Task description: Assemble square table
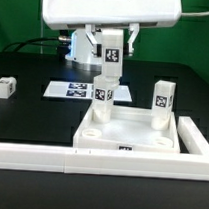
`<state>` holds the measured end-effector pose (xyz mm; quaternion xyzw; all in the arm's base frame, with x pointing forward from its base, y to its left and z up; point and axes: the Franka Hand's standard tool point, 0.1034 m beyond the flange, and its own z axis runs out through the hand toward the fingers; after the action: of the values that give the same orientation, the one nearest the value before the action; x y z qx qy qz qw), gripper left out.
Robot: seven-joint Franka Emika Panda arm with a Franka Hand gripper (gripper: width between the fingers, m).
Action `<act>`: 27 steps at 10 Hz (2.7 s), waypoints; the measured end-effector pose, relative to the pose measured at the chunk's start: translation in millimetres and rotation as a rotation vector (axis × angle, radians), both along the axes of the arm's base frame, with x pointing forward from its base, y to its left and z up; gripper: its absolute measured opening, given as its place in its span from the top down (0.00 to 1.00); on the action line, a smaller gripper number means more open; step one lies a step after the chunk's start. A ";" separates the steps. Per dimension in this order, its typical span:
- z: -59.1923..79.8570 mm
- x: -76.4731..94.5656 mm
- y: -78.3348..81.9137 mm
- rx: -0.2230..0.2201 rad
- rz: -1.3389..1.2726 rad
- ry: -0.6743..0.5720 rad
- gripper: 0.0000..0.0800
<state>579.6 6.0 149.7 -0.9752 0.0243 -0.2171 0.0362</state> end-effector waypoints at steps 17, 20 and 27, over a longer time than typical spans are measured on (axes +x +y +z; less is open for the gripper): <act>-87.0 28.4 80.1 0.024 -0.002 -0.068 0.64; -86.9 28.1 82.3 0.021 0.000 -0.078 0.53; -87.0 28.1 82.4 0.021 0.000 -0.077 0.19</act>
Offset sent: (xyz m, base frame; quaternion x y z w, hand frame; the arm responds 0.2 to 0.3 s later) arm 0.0507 0.0434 -0.0167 -0.0196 0.0307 0.0270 0.9990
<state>607.7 88.4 62.7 -0.9656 0.0251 -0.2544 0.0472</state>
